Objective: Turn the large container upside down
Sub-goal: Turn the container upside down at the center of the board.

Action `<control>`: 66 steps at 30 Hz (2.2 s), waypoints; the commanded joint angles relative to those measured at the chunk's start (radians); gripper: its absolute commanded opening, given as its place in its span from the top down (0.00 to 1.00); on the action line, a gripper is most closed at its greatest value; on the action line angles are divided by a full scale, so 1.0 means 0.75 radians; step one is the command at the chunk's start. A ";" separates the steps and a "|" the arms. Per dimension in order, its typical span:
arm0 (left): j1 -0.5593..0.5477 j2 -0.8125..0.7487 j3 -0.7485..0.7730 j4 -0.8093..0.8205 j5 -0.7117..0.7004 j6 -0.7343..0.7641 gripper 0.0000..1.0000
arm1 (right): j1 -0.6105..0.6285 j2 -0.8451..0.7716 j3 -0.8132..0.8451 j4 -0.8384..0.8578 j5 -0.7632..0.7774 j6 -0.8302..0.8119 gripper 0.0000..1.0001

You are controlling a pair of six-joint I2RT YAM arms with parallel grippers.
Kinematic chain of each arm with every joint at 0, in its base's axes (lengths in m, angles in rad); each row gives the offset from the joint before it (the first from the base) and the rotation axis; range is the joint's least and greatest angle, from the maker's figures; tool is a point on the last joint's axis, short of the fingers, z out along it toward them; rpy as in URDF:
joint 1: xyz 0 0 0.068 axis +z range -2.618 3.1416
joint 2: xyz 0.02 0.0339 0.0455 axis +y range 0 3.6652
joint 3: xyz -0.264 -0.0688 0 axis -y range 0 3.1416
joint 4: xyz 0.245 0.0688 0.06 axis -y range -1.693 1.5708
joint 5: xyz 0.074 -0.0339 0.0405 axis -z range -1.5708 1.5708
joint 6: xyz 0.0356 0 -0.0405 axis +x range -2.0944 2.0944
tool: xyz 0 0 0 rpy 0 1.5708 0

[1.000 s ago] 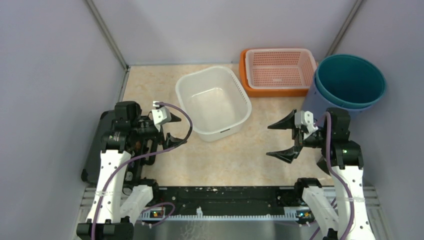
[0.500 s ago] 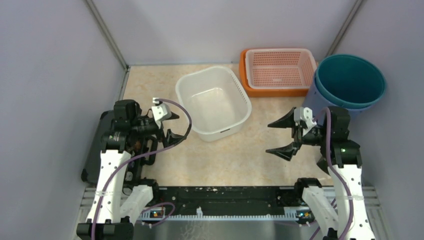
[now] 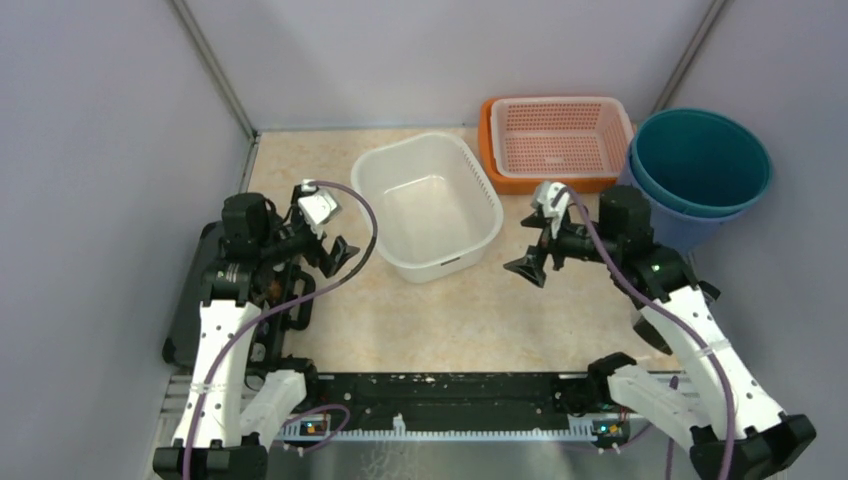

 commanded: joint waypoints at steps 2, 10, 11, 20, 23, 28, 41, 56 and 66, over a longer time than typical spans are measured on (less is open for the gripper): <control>0.006 -0.040 -0.014 -0.013 0.016 0.063 0.01 | 0.343 0.123 0.123 0.016 0.568 -0.239 0.01; 0.007 -0.052 -0.160 0.069 0.069 0.033 0.01 | 0.706 0.308 0.037 0.160 0.963 -0.587 0.03; 0.007 -0.050 -0.168 0.073 0.074 0.031 0.01 | 0.738 0.327 0.021 0.200 0.993 -0.613 0.04; 0.006 -0.046 -0.179 0.078 0.095 0.020 0.01 | 0.895 0.516 -0.119 0.548 1.116 -0.679 0.20; 0.007 -0.041 -0.183 0.080 0.109 0.020 0.01 | 0.918 0.549 -0.182 0.662 1.143 -0.671 0.29; 0.007 -0.044 -0.188 0.081 0.120 0.021 0.01 | 0.935 0.594 -0.224 0.747 1.140 -0.616 0.39; 0.053 -0.054 -0.198 0.059 0.168 0.044 0.01 | 0.954 0.647 -0.246 0.783 1.134 -0.589 0.70; 0.054 -0.053 -0.194 0.049 0.180 0.053 0.01 | 0.967 0.567 -0.205 0.636 0.991 -0.554 1.00; 0.055 -0.046 -0.183 0.039 0.184 0.059 0.01 | 0.966 0.501 -0.160 0.581 0.902 -0.501 1.00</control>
